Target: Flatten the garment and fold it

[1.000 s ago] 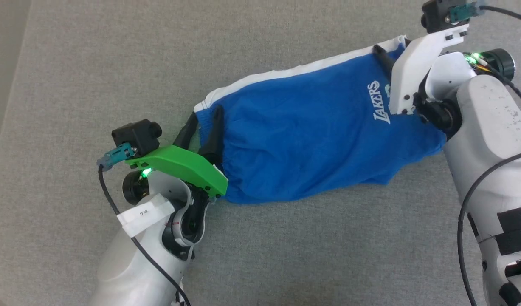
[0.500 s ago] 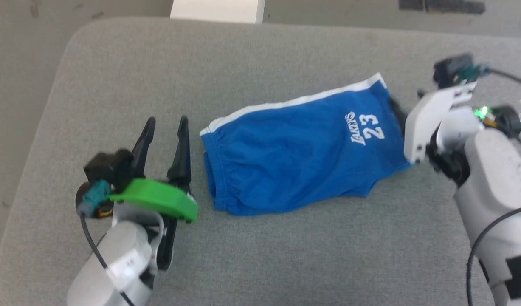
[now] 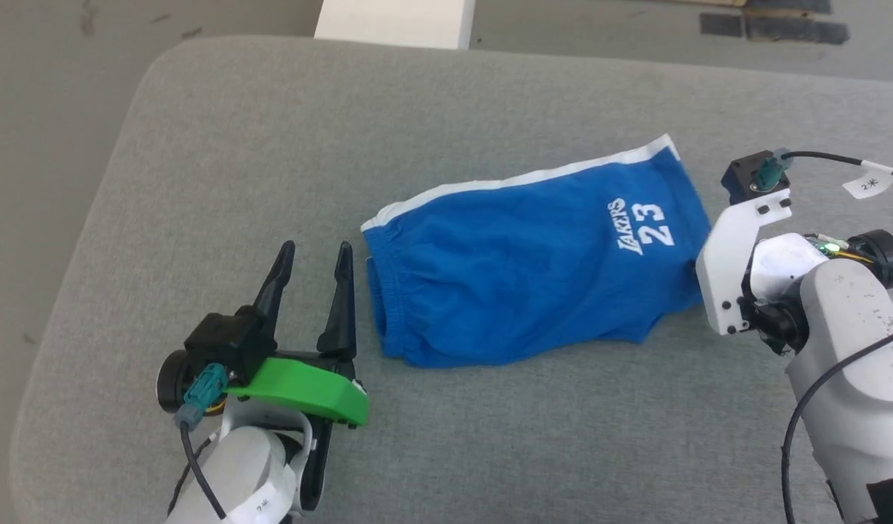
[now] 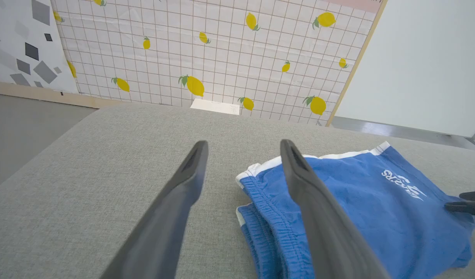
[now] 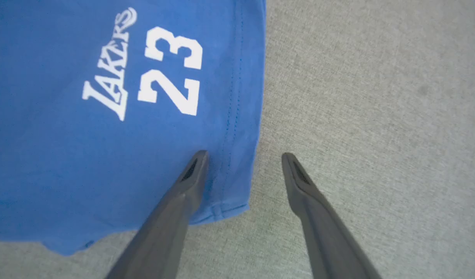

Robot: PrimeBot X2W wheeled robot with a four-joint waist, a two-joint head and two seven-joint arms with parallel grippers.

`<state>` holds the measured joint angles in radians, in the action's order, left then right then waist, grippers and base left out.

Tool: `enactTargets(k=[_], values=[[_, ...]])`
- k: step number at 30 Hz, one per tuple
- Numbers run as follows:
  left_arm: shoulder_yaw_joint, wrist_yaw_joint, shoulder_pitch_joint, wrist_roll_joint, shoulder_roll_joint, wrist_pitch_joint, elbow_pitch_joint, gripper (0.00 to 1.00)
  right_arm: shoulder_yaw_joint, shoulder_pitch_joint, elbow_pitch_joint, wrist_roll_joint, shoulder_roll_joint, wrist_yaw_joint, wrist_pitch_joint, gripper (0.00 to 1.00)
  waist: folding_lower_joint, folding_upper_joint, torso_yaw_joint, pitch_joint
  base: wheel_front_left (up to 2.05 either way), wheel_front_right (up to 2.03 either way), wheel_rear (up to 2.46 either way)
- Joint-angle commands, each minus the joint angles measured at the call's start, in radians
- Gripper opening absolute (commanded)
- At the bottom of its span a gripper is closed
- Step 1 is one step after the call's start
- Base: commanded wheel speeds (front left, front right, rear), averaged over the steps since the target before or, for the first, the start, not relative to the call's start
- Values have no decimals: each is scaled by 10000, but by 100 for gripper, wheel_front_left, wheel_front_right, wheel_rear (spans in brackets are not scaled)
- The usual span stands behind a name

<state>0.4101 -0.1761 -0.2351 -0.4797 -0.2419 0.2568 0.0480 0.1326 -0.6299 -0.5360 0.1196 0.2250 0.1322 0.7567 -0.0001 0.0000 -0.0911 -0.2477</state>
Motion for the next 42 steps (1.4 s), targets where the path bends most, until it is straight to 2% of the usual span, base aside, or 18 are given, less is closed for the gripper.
enactTargets(k=[1,8,9,10,11,15,19,26,30,37,41,42], values=[[-62,80,79,78,85,47,23,100,7,149,37,-130,-94,-15,45,100,1,0,-238,-298,0,0,0],[-174,395,-60,195,346,48,284,100,406,321,-213,-181,-178,-15,401,100,1,0,-368,-605,0,0,0],[-185,411,-57,196,363,48,343,100,419,346,-279,-110,-179,-15,542,73,1,0,-358,-595,0,0,0],[-210,423,-53,204,380,48,392,100,413,349,-278,-2,-188,-15,586,27,1,0,-338,-575,0,0,0],[-233,429,-43,212,395,48,418,100,400,330,-228,38,-162,-15,510,0,1,0,-321,-554,0,0,0],[-442,503,27,-373,721,-63,500,100,285,260,-73,232,-6,-15,148,0,1,0,-237,-436,0,0,0],[-374,420,-146,-950,874,-1269,241,100,110,182,84,339,54,-15,-175,0,1,0,-157,-328,0,0,0],[310,-878,-594,-1640,853,-5730,-344,100,50,122,305,485,17,-15,-421,0,1,0,-3,-252,0,0,0],[657,-1535,-996,-1413,606,-7293,-289,100,176,106,398,565,-47,-15,-464,0,1,0,137,-338,0,0,0],[743,-1979,-1495,-1165,336,-8155,796,100,467,67,541,770,-136,-15,-512,0,1,0,378,-561,0,0,0],[884,-1870,-1496,-1242,295,-8427,1497,100,642,47,557,891,-156,-15,-558,0,1,0,503,-616,0,0,0],[853,-1803,-1477,-1338,346,-8384,1545,83,668,52,563,917,-160,-15,-563,0,1,0,516,-620,0,0,0]])
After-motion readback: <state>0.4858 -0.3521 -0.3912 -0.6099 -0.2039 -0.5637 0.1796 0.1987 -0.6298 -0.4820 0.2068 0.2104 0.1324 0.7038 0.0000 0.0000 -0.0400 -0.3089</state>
